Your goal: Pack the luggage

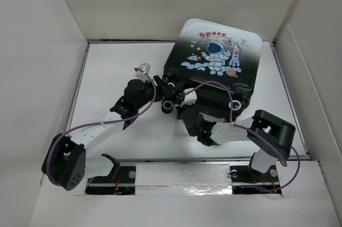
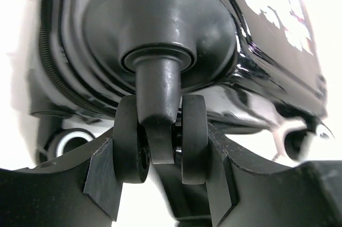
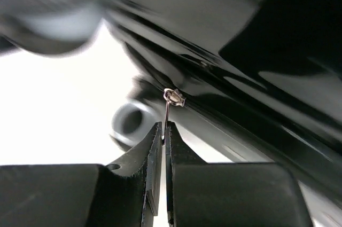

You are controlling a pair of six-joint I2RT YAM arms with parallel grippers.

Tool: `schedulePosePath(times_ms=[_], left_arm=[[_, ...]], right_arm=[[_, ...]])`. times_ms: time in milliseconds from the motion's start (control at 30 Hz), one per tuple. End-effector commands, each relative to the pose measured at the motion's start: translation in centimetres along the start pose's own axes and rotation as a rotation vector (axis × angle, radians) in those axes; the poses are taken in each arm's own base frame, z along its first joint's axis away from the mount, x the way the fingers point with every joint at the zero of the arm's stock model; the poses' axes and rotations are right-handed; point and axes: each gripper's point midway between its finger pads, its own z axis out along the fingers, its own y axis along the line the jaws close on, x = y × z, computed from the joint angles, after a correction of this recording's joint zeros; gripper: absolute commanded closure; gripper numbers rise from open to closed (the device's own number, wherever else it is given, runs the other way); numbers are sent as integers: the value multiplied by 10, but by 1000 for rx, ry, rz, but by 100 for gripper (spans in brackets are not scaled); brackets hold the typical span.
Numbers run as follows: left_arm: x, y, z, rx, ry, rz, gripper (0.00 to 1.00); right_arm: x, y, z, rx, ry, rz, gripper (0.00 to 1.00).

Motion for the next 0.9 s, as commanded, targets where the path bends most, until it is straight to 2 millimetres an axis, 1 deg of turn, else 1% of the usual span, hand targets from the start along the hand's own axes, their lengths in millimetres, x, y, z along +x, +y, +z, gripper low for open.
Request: schedulePosePath(times_ms=[0, 33, 67, 100, 133, 167, 200, 233, 267, 300, 333, 367, 400, 433, 467, 500, 533, 567, 600, 633, 700, 733, 800, 833, 867], left_arm=[[-14, -110, -42, 440, -15, 17, 100], [-13, -110, -47, 444, -15, 9, 100], [-18, -117, -58, 468, -31, -2, 100], [-19, -119, -63, 474, -38, -7, 100], [-22, -123, -74, 487, -51, -17, 100], [-24, -123, -78, 488, -62, -24, 100], [-26, -122, -81, 483, -75, -38, 100], [-22, -118, -83, 475, -75, -51, 100], [-26, -121, -90, 493, -97, -60, 100], [-26, -120, -92, 491, -101, -86, 100], [-21, -114, -92, 480, -96, -101, 100], [-20, -116, -95, 493, -102, -107, 100], [-21, -115, -95, 488, -108, -128, 100], [-18, -111, -94, 478, -107, -133, 100], [-19, -111, -96, 478, -116, -135, 100], [-21, -109, -95, 468, -130, -137, 100], [-22, -109, -96, 465, -134, -135, 100], [-23, -108, -96, 458, -138, -136, 100], [-26, -107, -95, 451, -148, -132, 100], [-27, -107, -96, 449, -155, -132, 100], [-33, -109, -97, 454, -173, -134, 100], [-35, -111, -98, 466, -181, -144, 100], [-35, -113, -99, 486, -182, -164, 100], [-31, -111, -98, 488, -175, -178, 100], [-34, -113, -100, 508, -187, -189, 100]], right_arm=[[-59, 139, -21, -629, -96, 135, 100], [-51, 152, -20, -684, -82, 131, 100], [-64, 168, -20, -735, -104, 146, 100], [-63, 181, -25, -808, -92, 154, 100], [-65, 198, -29, -886, -96, 181, 100], [-67, 202, -26, -891, -113, 188, 100], [-68, 211, -31, -948, -108, 213, 100], [-75, 214, -28, -963, -131, 242, 100], [-67, 219, -25, -981, -118, 257, 100], [-73, 225, -28, -1008, -121, 306, 100], [-85, 223, -27, -1022, -169, 347, 100], [-87, 223, -30, -1036, -175, 372, 100], [-80, 215, -29, -1027, -157, 403, 100], [-84, 211, -33, -1030, -179, 424, 99], [-82, 202, -32, -1005, -175, 426, 95], [-95, 193, -36, -975, -198, 436, 79], [-72, 181, -37, -931, -130, 401, 65], [-69, 173, -39, -906, -116, 382, 53], [-64, 162, -37, -849, -101, 358, 39], [-56, 150, -48, -819, -46, 331, 35], [-50, 132, -51, -750, -17, 309, 27], [-42, 120, -58, -722, 29, 285, 25], [-34, 104, -60, -665, 61, 245, 25], [-23, 95, -62, -632, 109, 222, 25], [-26, 88, -70, -629, 109, 219, 25]])
